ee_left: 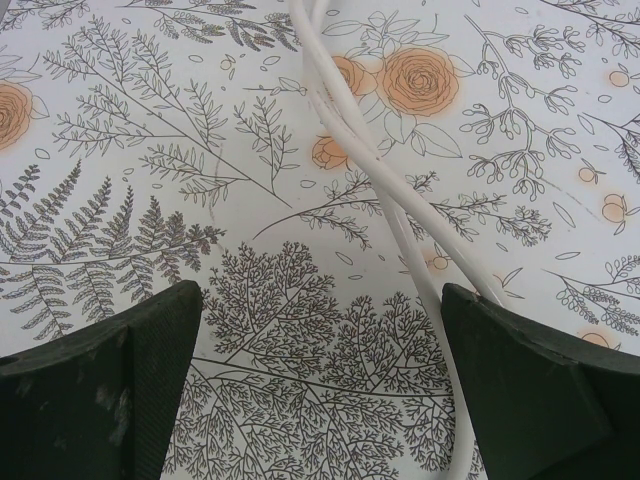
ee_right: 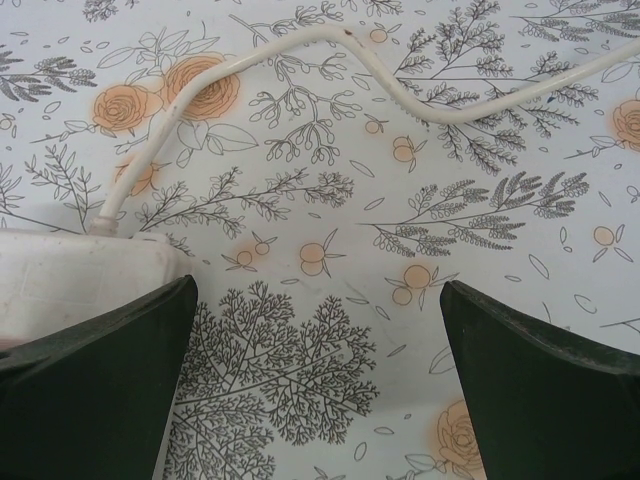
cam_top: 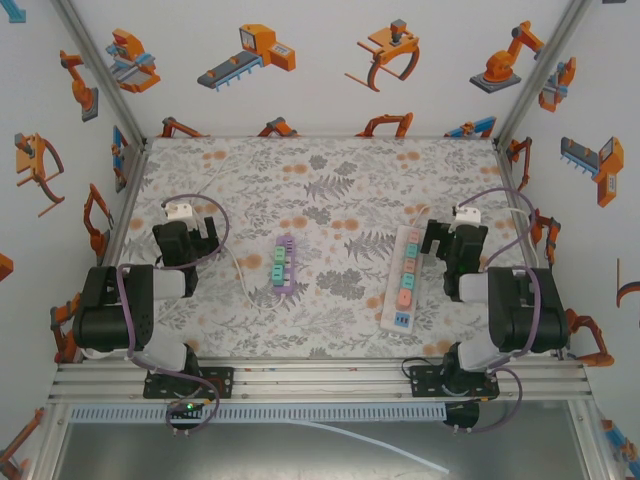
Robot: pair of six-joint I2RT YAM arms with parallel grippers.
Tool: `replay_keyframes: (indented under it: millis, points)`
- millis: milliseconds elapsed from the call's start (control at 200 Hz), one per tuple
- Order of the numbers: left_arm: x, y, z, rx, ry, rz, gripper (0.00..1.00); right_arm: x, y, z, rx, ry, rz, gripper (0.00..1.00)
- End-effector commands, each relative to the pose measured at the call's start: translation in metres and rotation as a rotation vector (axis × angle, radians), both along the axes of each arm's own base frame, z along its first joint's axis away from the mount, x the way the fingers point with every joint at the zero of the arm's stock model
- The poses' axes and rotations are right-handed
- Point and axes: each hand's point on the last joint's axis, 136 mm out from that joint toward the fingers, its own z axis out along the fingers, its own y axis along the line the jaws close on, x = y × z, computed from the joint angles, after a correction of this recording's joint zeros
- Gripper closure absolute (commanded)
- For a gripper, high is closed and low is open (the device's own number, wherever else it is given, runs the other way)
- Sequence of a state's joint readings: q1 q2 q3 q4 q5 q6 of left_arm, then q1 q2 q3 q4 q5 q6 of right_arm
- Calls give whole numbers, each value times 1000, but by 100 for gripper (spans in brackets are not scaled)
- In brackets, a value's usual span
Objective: Pull the plug off the socket
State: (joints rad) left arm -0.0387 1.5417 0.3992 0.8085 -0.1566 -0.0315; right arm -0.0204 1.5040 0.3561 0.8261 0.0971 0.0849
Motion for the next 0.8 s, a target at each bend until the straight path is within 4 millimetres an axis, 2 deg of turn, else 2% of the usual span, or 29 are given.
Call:
replay_keyframes:
  millis: [0, 185, 310, 381, 511, 631, 796]
  points:
    - [5, -1, 10, -20, -41, 0, 3, 1, -5, 41, -14, -87, -19, 1]
    - [5, -3, 14, -23, -45, -13, 3, -22, -13, 95, 59, -155, -94, 1]
    - [1, 6, 36, -19, -13, 50, 3, -39, -3, 135, 195, -144, -85, 2]
    - [-4, 12, 52, -34, -2, 99, 3, -48, 13, 154, 274, -111, -22, 5]
    - [-12, 11, 84, -140, 23, 147, 3, -62, 61, 182, 367, -7, 227, 9]
    - [-17, -17, 105, -325, 127, 128, 3, -79, 93, 190, 424, 131, 336, 6]
    - [-37, -84, 110, -393, 338, -21, 3, -98, 137, 183, 361, 317, 431, 3]
